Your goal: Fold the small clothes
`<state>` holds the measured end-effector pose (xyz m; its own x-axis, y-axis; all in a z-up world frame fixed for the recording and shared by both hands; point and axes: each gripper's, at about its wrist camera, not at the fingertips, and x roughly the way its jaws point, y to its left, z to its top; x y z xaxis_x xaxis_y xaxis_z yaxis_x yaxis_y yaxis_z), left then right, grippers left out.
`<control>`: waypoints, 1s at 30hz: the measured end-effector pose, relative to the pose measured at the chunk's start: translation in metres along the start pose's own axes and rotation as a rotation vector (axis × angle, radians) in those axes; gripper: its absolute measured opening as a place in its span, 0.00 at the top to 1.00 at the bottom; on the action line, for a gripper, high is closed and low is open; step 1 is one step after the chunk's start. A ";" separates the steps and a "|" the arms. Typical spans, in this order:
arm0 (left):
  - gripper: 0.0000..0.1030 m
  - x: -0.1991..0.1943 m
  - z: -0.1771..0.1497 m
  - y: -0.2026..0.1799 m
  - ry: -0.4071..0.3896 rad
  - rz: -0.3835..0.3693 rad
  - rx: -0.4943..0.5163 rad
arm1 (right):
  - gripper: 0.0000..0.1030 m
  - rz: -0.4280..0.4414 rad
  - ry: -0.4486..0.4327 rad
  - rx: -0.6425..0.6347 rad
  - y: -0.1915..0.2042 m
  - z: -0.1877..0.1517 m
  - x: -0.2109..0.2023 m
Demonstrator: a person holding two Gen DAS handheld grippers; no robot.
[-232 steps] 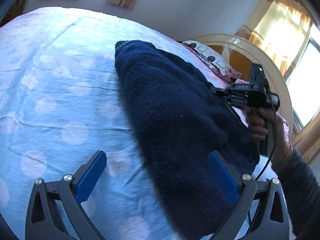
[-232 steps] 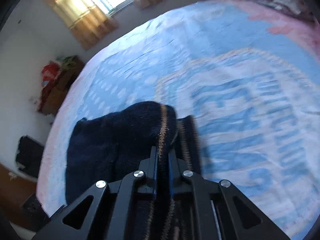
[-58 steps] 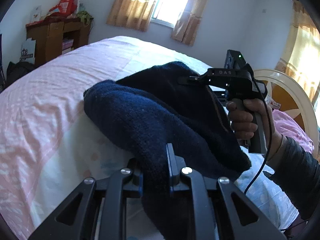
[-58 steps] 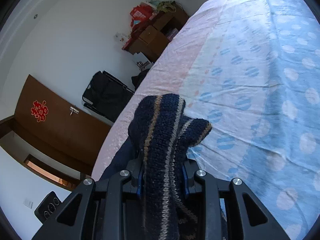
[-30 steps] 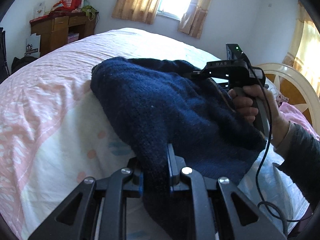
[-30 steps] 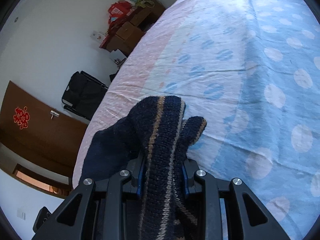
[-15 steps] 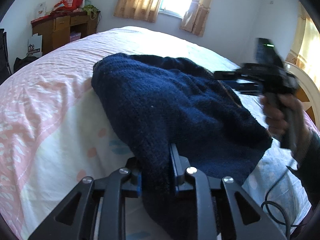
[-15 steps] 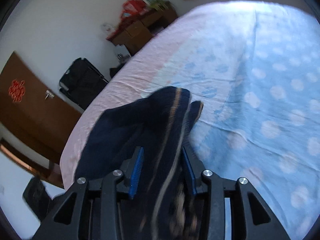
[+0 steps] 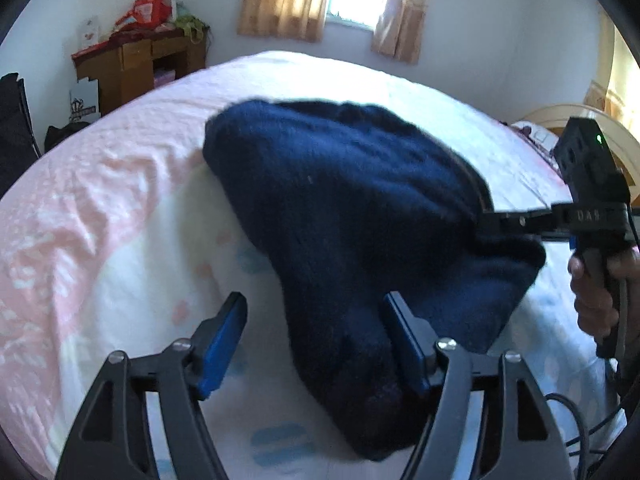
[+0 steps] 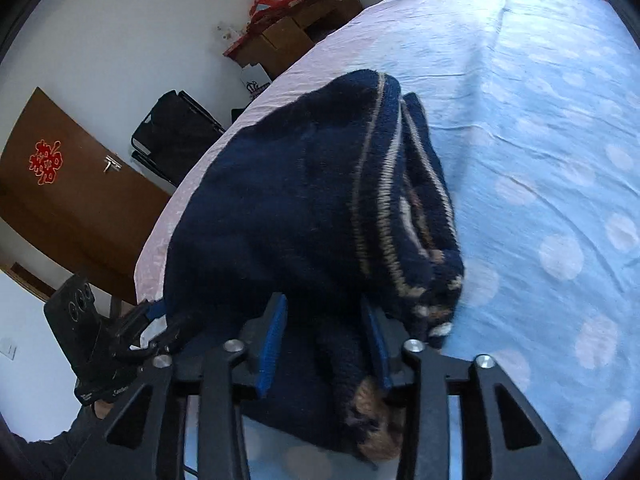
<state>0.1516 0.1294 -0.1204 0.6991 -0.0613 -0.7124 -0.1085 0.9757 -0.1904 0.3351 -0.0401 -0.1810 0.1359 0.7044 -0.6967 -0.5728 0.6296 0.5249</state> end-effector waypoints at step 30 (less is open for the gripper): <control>0.00 -0.140 0.017 -0.038 -0.369 0.028 0.066 | 0.36 -0.480 -0.549 -0.210 0.157 -0.114 -0.177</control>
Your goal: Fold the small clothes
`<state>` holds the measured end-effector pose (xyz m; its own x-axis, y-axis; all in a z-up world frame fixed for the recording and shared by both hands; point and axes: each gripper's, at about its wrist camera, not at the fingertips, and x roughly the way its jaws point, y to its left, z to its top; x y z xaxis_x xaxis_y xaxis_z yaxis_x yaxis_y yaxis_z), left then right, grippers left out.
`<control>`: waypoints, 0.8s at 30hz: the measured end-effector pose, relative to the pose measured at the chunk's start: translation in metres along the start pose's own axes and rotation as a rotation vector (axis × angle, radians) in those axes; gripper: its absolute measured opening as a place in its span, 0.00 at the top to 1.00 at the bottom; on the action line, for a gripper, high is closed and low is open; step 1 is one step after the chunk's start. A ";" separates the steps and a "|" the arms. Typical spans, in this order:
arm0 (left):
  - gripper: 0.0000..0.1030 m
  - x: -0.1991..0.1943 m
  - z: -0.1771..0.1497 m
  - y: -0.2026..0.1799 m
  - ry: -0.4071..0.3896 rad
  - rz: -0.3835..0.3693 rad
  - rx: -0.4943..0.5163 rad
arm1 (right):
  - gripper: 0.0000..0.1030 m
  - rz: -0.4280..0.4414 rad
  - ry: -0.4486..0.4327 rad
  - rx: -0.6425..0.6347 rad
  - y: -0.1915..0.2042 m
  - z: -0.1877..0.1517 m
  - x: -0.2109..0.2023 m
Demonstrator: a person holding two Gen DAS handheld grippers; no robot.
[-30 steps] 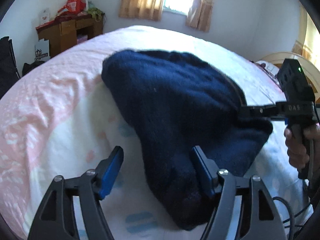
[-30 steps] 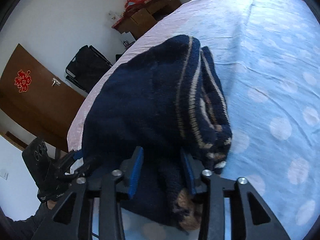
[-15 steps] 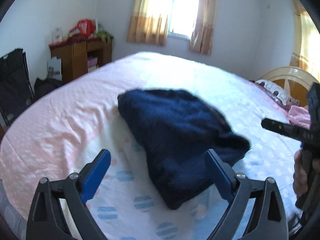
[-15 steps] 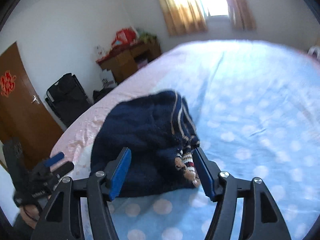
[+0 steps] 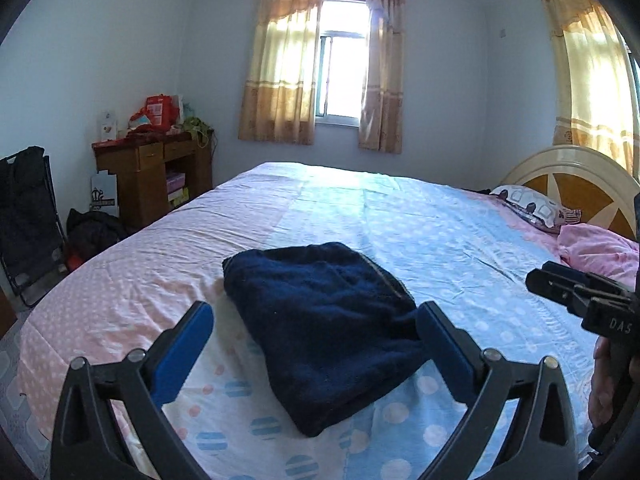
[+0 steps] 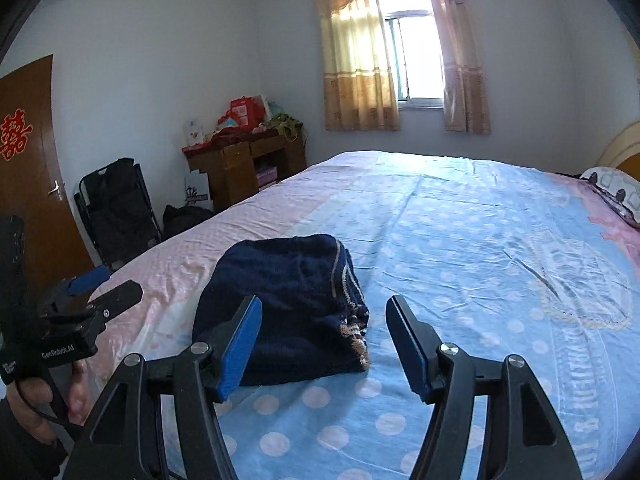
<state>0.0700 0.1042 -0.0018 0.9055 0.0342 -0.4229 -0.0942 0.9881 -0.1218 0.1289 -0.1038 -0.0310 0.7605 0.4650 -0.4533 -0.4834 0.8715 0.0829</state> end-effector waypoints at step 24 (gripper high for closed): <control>0.00 -0.004 -0.002 0.001 0.005 0.006 -0.020 | 0.36 -0.007 0.001 -0.004 0.008 -0.006 -0.008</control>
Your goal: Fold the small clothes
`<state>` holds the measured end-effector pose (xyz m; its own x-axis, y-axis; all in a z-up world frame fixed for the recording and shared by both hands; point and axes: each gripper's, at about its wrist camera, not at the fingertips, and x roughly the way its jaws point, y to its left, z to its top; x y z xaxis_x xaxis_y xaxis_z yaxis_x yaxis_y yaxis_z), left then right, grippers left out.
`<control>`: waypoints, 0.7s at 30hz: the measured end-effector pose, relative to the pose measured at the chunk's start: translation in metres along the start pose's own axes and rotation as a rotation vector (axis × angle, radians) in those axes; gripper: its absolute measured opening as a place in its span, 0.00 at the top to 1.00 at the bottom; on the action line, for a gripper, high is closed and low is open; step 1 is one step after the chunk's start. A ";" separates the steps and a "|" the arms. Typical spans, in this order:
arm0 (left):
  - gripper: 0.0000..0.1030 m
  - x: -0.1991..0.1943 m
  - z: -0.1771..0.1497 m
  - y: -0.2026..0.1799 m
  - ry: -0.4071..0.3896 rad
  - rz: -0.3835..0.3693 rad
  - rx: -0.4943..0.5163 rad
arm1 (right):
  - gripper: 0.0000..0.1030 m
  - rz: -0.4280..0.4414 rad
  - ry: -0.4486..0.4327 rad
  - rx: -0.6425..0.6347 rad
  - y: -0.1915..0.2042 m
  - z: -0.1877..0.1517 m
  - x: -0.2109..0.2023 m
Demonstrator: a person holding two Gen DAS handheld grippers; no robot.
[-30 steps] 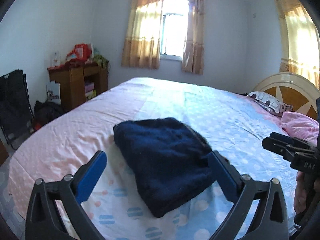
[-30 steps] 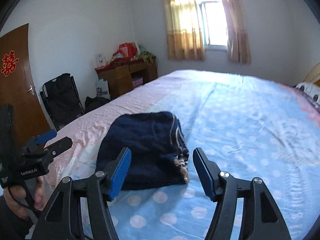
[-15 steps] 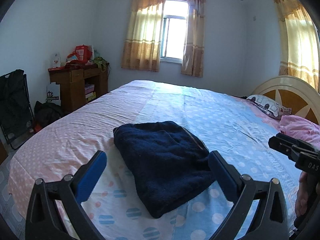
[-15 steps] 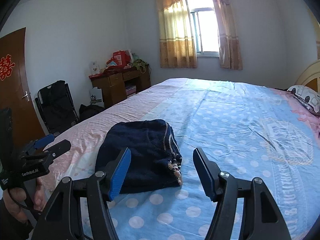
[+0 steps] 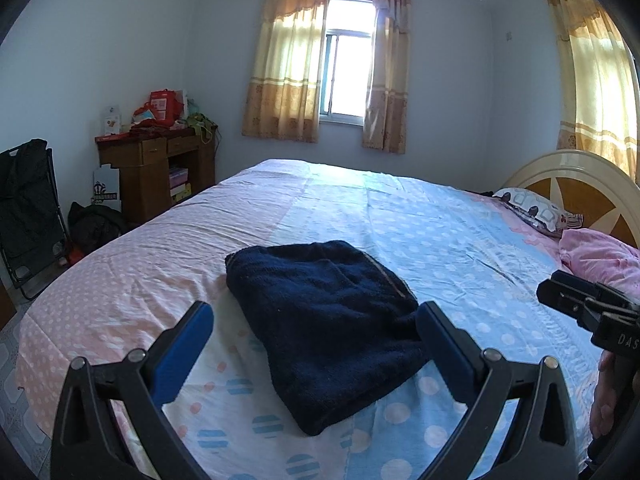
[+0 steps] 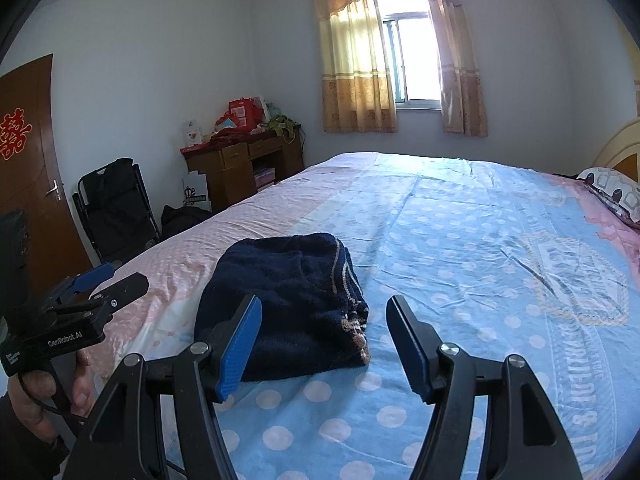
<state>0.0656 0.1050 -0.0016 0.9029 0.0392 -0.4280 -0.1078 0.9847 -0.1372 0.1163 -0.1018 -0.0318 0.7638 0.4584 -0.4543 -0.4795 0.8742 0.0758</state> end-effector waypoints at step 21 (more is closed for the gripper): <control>0.00 0.000 0.000 0.000 0.003 -0.001 0.009 | 0.36 0.020 0.005 -0.018 0.008 -0.005 -0.001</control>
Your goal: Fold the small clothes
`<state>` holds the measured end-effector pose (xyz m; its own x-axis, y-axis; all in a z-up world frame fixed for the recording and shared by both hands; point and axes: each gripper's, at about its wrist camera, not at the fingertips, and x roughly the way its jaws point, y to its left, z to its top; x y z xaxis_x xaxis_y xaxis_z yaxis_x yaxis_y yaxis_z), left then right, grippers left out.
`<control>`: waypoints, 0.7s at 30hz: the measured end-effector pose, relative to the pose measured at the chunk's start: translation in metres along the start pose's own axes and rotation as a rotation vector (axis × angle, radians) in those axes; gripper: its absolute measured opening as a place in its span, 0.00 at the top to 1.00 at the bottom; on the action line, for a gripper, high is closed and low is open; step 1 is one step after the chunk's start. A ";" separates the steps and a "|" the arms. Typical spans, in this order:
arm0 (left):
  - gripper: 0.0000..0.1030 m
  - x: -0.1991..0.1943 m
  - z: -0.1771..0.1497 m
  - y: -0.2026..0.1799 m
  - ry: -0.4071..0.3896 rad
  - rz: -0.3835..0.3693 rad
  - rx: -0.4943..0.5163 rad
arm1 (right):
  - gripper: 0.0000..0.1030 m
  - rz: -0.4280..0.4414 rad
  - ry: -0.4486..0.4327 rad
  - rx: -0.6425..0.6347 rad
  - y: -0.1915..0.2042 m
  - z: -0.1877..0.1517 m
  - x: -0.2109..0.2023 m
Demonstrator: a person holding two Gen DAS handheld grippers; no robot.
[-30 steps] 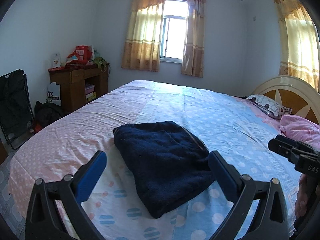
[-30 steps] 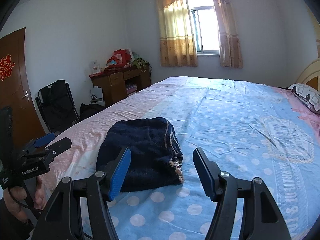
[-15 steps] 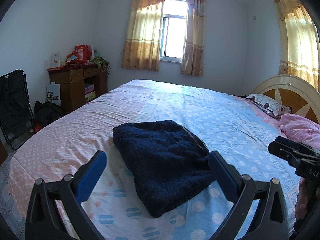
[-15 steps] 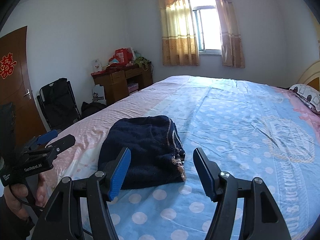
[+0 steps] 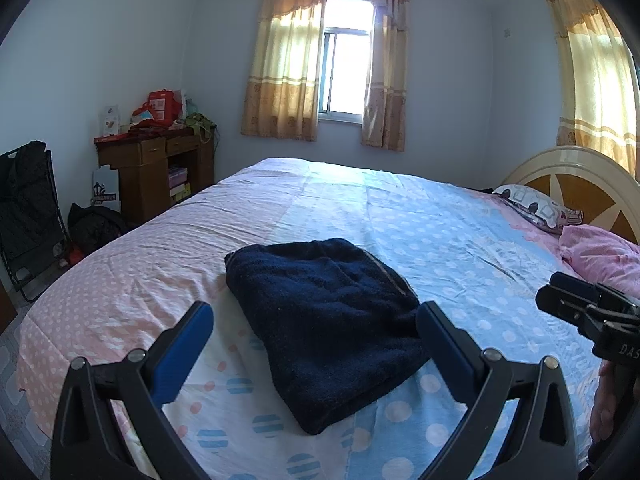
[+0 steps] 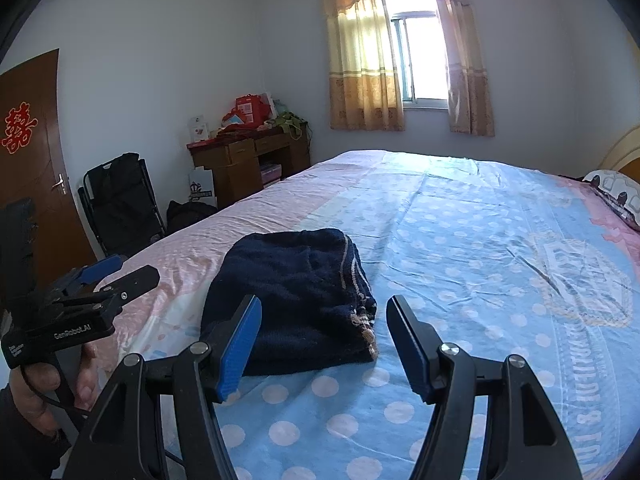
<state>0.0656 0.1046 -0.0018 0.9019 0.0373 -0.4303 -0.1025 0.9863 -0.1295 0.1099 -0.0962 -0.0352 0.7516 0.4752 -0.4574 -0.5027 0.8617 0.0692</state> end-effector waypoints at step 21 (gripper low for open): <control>0.00 -0.006 0.009 0.009 -0.030 0.038 -0.002 | 0.36 -0.014 -0.130 -0.029 0.006 0.006 -0.025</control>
<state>0.0636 0.1143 0.0078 0.9096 0.0793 -0.4078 -0.1377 0.9837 -0.1158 0.0904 -0.1017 -0.0175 0.8068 0.4838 -0.3392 -0.5023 0.8639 0.0374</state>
